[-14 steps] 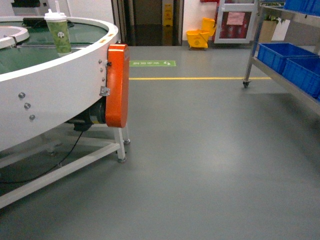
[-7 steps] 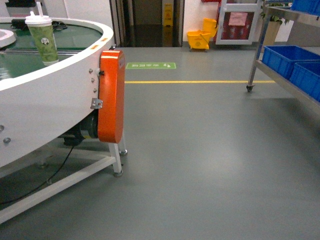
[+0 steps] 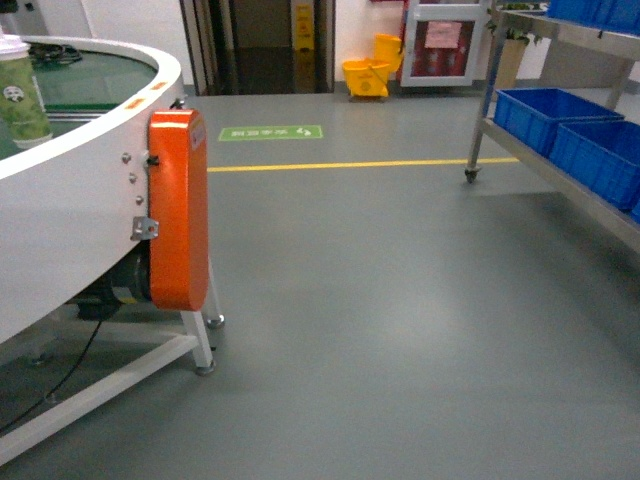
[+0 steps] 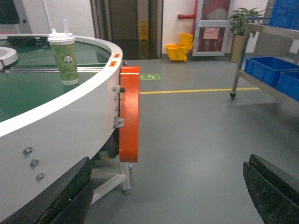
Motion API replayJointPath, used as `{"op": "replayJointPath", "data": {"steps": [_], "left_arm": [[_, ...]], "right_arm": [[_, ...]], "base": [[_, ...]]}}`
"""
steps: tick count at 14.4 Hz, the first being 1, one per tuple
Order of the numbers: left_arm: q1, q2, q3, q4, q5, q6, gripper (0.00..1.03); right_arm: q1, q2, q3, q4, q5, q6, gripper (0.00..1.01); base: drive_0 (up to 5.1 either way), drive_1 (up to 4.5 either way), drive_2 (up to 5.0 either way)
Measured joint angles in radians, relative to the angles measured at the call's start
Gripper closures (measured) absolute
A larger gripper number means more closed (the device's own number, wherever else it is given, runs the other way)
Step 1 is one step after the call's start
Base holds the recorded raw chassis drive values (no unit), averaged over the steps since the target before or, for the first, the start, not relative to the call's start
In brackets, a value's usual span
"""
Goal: Pick red block from blue box to shelf
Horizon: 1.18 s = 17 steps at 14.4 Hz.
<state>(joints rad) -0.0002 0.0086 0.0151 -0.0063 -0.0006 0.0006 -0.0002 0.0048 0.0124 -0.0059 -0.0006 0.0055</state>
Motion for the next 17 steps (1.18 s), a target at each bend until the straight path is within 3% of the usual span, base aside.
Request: {"op": "replayJointPath", "data": {"steps": [17], "left_arm": [[0.000, 0.000, 0.000, 0.002, 0.000, 0.000, 0.05]], "right_arm": [[0.000, 0.000, 0.000, 0.002, 0.000, 0.000, 0.72]], "base": [[-1.5, -1.54, -1.5]]}}
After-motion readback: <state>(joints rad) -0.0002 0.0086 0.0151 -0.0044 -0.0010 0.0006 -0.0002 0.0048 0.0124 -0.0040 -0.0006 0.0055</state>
